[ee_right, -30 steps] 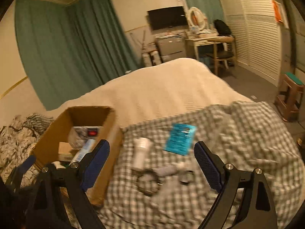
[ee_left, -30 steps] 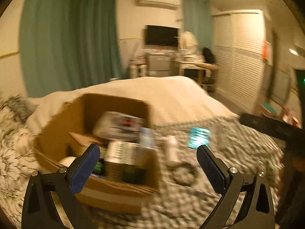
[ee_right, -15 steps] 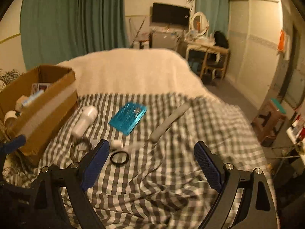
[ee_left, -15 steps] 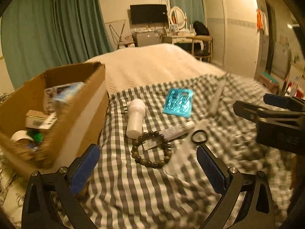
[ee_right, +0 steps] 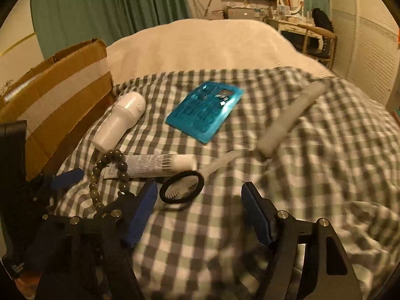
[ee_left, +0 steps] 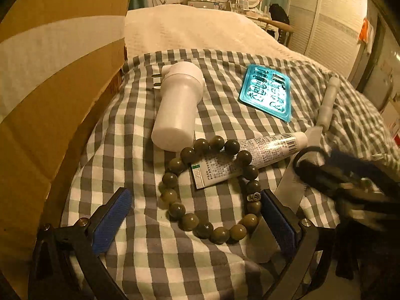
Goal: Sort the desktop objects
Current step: 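Grasp the bead bracelet with the left gripper while the right grasps the comb, then drop the bracelet and comb into the cardboard box with both grippers, then grasp the toothpaste tube with the left gripper while the right grasps the grey tube, then drop the held tubes into the cardboard box with both grippers, then grasp the white BOP tube with the left gripper while the right grasps the blue blister pack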
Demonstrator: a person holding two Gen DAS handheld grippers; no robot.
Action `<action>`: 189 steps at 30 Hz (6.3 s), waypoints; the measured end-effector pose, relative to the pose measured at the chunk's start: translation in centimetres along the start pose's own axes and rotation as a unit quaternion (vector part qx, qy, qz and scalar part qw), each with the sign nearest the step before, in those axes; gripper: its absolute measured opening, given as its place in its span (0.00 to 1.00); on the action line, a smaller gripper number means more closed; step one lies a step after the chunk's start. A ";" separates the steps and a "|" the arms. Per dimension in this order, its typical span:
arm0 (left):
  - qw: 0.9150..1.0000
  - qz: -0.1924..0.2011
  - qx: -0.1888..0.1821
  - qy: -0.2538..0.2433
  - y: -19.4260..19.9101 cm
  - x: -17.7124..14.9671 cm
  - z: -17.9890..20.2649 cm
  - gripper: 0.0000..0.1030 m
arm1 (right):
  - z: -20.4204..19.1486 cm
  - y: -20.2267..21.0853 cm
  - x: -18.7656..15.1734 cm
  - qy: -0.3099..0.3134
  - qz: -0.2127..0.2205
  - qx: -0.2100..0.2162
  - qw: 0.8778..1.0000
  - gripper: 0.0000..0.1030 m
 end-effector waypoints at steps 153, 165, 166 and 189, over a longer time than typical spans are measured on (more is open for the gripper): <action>0.993 0.115 0.002 0.027 23.0 15.1 -9.7 0.08 | -14.4 17.4 17.8 0.137 0.092 0.100 0.981 0.12; 0.994 0.100 0.044 -0.004 17.0 13.7 -15.2 0.68 | -18.3 10.3 19.5 0.115 0.106 0.141 0.978 0.47; 0.993 0.102 0.052 0.001 16.8 13.7 -15.4 0.79 | -17.9 10.4 19.7 0.104 0.112 0.141 0.978 0.64; 0.996 0.090 0.027 -0.009 17.2 5.3 3.0 0.87 | 2.4 18.9 11.3 -0.012 0.087 0.004 0.996 0.66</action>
Point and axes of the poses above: each gripper's, at about its wrist camera, not at the fingertips, and y roughly against the way its jaws point, z to its right, x to its top, the point moved 5 cm from there along -y, roughly the way its jaws point, and after that the axes turned 13 degrees about y, right-handed, at the moved point
